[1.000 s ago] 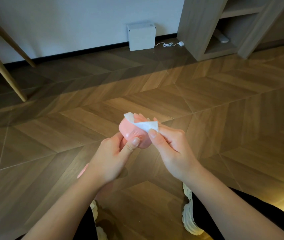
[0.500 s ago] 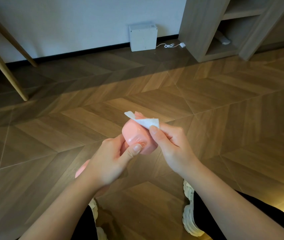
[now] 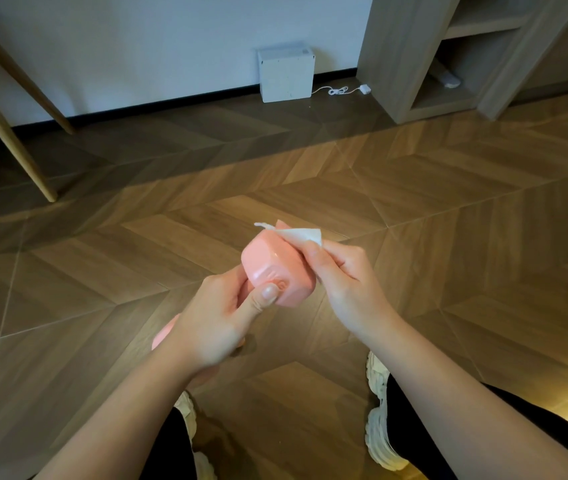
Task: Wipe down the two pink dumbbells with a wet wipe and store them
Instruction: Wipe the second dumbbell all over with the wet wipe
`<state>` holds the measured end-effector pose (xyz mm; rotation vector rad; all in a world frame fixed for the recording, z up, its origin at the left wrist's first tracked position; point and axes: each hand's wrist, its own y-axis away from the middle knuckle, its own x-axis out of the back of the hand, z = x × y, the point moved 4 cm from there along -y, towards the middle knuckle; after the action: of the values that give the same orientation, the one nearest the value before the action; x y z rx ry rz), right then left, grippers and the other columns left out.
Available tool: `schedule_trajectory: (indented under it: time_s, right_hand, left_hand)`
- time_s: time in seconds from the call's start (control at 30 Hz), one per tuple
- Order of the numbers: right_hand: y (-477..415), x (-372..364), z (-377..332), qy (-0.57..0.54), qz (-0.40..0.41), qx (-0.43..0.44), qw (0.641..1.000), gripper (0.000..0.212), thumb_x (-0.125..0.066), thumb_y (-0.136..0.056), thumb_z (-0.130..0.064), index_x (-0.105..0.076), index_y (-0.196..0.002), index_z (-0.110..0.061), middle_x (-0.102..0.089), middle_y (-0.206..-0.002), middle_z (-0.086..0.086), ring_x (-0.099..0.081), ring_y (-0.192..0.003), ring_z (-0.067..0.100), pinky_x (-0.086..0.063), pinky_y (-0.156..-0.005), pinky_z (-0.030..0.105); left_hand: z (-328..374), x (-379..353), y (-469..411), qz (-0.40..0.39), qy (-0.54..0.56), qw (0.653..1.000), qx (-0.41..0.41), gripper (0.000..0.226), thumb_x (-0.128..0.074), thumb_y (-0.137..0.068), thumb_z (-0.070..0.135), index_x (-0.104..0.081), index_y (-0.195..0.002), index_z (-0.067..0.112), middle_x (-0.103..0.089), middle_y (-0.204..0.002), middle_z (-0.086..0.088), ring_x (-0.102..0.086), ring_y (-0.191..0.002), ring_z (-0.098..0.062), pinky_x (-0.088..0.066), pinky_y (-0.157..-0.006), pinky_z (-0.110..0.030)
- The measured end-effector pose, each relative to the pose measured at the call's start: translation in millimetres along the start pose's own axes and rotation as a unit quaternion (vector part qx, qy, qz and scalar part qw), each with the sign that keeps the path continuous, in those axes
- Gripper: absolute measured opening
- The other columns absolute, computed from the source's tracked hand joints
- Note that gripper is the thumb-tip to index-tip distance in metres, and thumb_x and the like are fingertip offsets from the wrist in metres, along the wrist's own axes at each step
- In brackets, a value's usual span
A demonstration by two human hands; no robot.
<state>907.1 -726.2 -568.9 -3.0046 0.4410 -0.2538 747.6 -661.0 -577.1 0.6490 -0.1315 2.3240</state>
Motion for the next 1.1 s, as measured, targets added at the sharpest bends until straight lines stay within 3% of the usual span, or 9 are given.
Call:
schedule_trajectory:
  time_s: [0.13,0.27,0.43,0.57,0.7,0.83,0.9,1.0,1.1]
  right_hand:
    - [2.2,3.2,1.2,0.002,0.009,0.006,1.0,0.044,-0.041,-0.101,-0.031,-0.068,-0.118,-0.001,-0.068,-0.107,0.025,-0.061,-0.105,0.038,-0.05,-0.084,0.044]
    - [-0.1,3.4,2.5,0.009,0.002,0.003,1.0,0.051,-0.041,-0.099,-0.03,-0.065,-0.103,0.015,-0.06,-0.106,0.039,-0.051,-0.108,0.055,-0.039,-0.089,0.068]
    - [1.1,2.1,1.1,0.01,0.011,0.01,1.0,0.039,-0.041,-0.103,-0.018,-0.067,-0.116,0.007,-0.066,-0.118,0.026,-0.056,-0.118,0.043,-0.044,-0.096,0.061]
    - [3.2,2.8,-4.8,0.036,0.012,0.037,0.999,0.038,-0.041,-0.102,-0.019,-0.067,-0.12,0.003,-0.072,-0.103,-0.003,-0.063,-0.086,0.003,-0.045,-0.074,0.021]
    - [7.0,3.4,-6.9,0.023,0.015,0.055,0.998,0.041,-0.041,-0.101,-0.022,-0.068,-0.113,0.007,-0.07,-0.108,0.022,-0.064,-0.098,0.04,-0.05,-0.081,0.047]
    - [8.2,1.1,-11.3,0.061,0.007,0.075,0.995,0.034,-0.04,-0.102,-0.01,-0.063,-0.126,0.0,-0.06,-0.087,-0.04,-0.058,-0.099,-0.012,-0.039,-0.084,0.006]
    - [10.9,-0.2,-10.6,0.047,0.003,0.086,0.995,0.032,-0.041,-0.102,-0.008,-0.065,-0.119,0.006,-0.059,-0.085,-0.041,-0.057,-0.093,-0.016,-0.036,-0.09,0.006]
    - [17.9,-0.5,-10.8,0.043,0.011,0.107,0.993,0.039,-0.04,-0.102,-0.017,-0.068,-0.101,0.011,-0.073,-0.111,-0.002,-0.06,-0.12,0.007,-0.037,-0.111,0.027]
    - [11.4,-1.8,-13.5,0.07,0.018,0.083,0.994,0.032,-0.041,-0.102,-0.008,-0.066,-0.118,0.005,-0.064,-0.091,-0.034,-0.06,-0.1,-0.012,-0.038,-0.095,0.009]
  left_hand:
    - [-1.4,0.7,-1.8,-0.004,0.015,1.0,0.004,0.083,-0.037,-0.068,0.097,-0.06,-0.082,0.019,-0.054,-0.062,-0.011,-0.045,-0.056,-0.015,-0.042,-0.058,-0.051]
    - [-1.4,2.1,-0.7,0.001,0.007,1.0,-0.006,0.079,-0.037,-0.07,0.096,-0.057,-0.076,0.02,-0.046,-0.055,0.004,-0.041,-0.054,-0.012,-0.037,-0.055,-0.044]
    - [-2.0,3.3,-2.5,0.017,0.021,1.0,-0.005,0.084,-0.037,-0.069,0.096,-0.055,-0.072,0.015,-0.045,-0.056,0.005,-0.04,-0.056,-0.013,-0.033,-0.057,-0.038]
    - [-7.1,4.8,-3.0,0.026,0.087,0.996,0.0,0.073,-0.046,-0.072,0.091,-0.052,-0.067,0.019,-0.045,-0.054,0.008,-0.039,-0.054,-0.013,-0.03,-0.057,-0.037]
    - [-8.2,4.4,-4.3,0.03,0.13,0.991,0.004,0.068,-0.05,-0.074,0.089,-0.06,-0.074,0.021,-0.045,-0.058,0.007,-0.037,-0.057,-0.014,-0.028,-0.057,-0.039]
    - [-9.8,4.0,-3.8,0.038,0.183,0.982,0.008,0.075,-0.055,-0.074,0.086,-0.058,-0.077,0.011,-0.043,-0.064,0.001,-0.035,-0.063,-0.019,-0.025,-0.059,-0.04]
    - [-7.8,3.1,-3.7,0.036,0.207,0.978,0.012,0.079,-0.055,-0.073,0.087,-0.057,-0.076,0.008,-0.04,-0.062,0.002,-0.031,-0.062,-0.019,-0.022,-0.057,-0.039]
    - [-2.4,5.1,-3.5,0.031,0.225,0.974,0.014,0.104,-0.054,-0.07,0.089,-0.054,-0.091,-0.012,-0.038,-0.064,-0.002,-0.028,-0.063,-0.023,-0.019,-0.057,-0.044]
    - [-0.9,4.0,-2.4,0.032,0.244,0.969,0.024,0.107,-0.058,-0.068,0.089,-0.051,-0.093,-0.015,-0.038,-0.069,-0.008,-0.027,-0.068,-0.029,-0.017,-0.061,-0.049]
